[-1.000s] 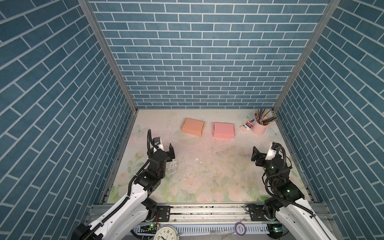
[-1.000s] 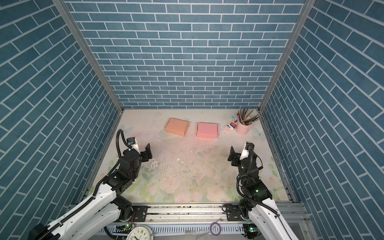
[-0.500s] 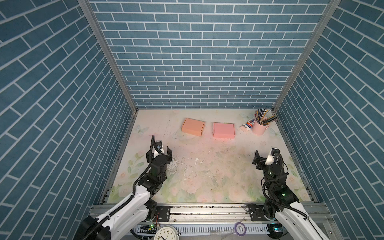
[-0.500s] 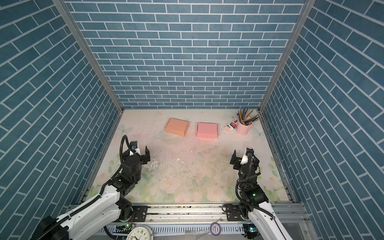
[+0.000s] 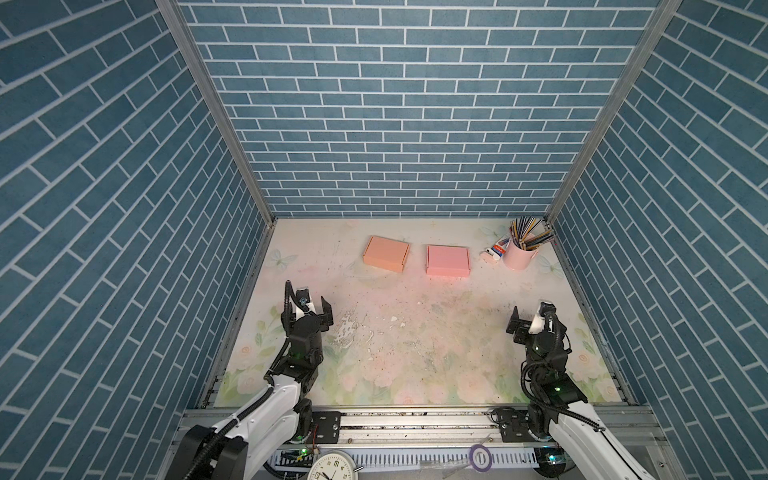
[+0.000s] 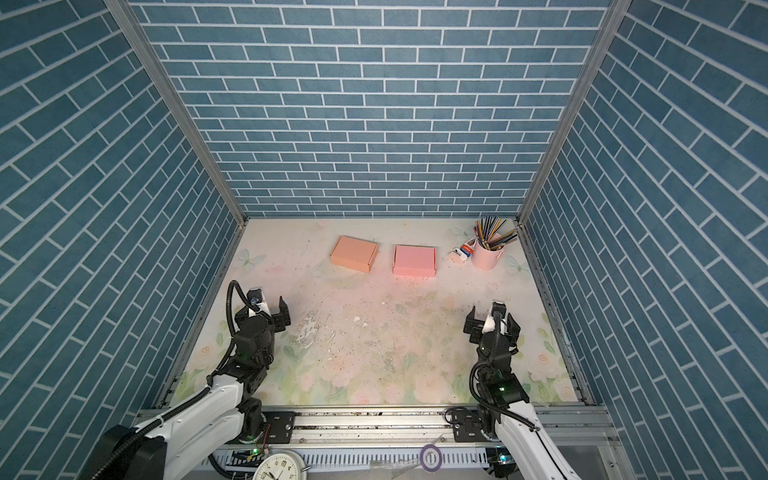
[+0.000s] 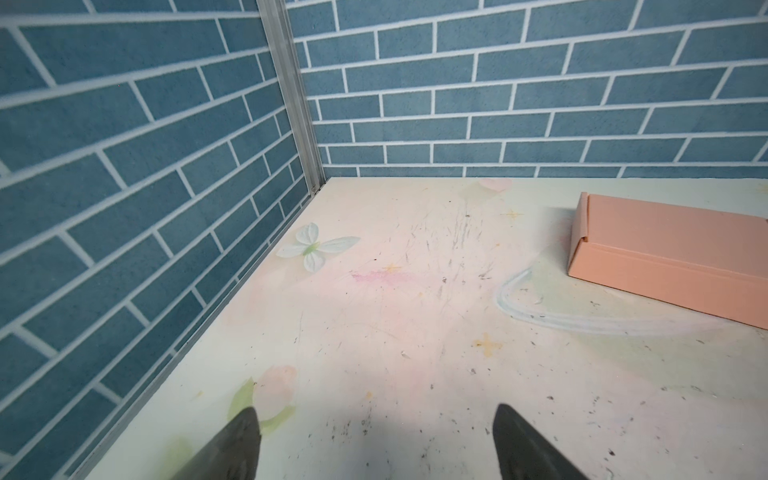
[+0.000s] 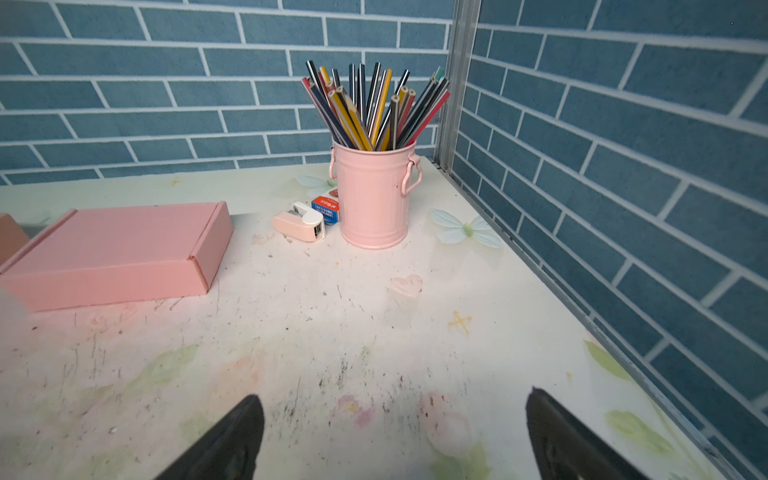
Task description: Fold the paper box
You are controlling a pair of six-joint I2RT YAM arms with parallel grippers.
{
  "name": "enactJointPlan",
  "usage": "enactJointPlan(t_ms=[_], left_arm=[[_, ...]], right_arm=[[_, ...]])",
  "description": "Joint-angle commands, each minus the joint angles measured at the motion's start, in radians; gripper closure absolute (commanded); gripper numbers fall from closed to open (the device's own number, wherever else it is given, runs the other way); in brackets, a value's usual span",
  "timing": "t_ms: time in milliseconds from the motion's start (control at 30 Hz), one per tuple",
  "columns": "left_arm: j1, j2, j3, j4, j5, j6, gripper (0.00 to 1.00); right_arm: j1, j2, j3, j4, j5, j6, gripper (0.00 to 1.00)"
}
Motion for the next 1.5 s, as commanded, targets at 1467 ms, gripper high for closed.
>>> enactJointPlan(t_ms=[1467], left_arm=[[0.178,0.603,0.101,0.648,0.179,0.036,0.12]], right_arm=[[-0.292,0.943,0.086,1.034,-0.332,-0.065,0.02]])
